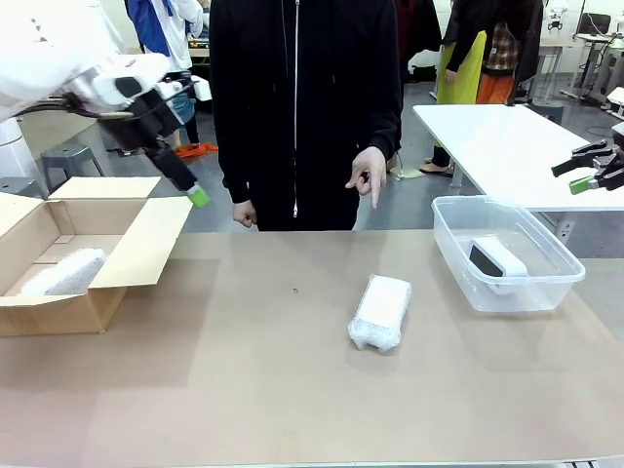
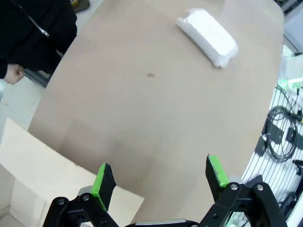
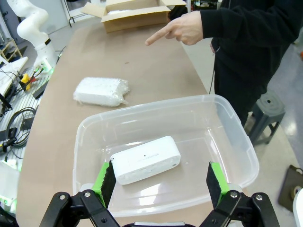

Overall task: Separate and place wrapped and unwrapped clocks.
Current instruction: Pick up the Digital clock indicated by the person.

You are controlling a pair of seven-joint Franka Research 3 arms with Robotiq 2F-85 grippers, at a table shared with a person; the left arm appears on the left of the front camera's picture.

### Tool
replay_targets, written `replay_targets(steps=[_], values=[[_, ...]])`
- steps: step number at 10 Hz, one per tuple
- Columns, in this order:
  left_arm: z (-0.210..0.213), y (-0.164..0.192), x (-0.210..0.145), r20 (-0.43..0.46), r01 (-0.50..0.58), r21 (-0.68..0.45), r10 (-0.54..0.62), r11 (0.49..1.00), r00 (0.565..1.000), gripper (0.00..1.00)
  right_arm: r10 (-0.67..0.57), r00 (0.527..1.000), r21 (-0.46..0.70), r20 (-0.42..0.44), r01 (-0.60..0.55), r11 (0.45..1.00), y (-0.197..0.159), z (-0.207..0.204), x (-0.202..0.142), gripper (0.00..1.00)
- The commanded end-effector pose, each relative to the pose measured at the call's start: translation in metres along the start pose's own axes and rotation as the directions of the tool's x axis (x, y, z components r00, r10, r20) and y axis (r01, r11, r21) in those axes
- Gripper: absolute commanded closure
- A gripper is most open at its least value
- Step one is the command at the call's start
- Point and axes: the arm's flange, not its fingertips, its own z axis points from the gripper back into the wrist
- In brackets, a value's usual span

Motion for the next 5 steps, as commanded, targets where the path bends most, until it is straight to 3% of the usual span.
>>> replay_targets(steps=[1,5], values=[[-0.012,-0.005,0.032,-0.035,-0.029,0.041,0.031,0.999,0.999,0.00,0.001,1.000,0.003,0.007,-0.001,1.000,0.000,-0.002,0.000,0.00],[-0.056,-0.021,0.077,-0.039,-0.008,0.024,0.009,1.000,0.999,0.00,0.001,1.000,0.003,0.007,-0.001,1.000,0.000,-0.002,0.000,0.00]])
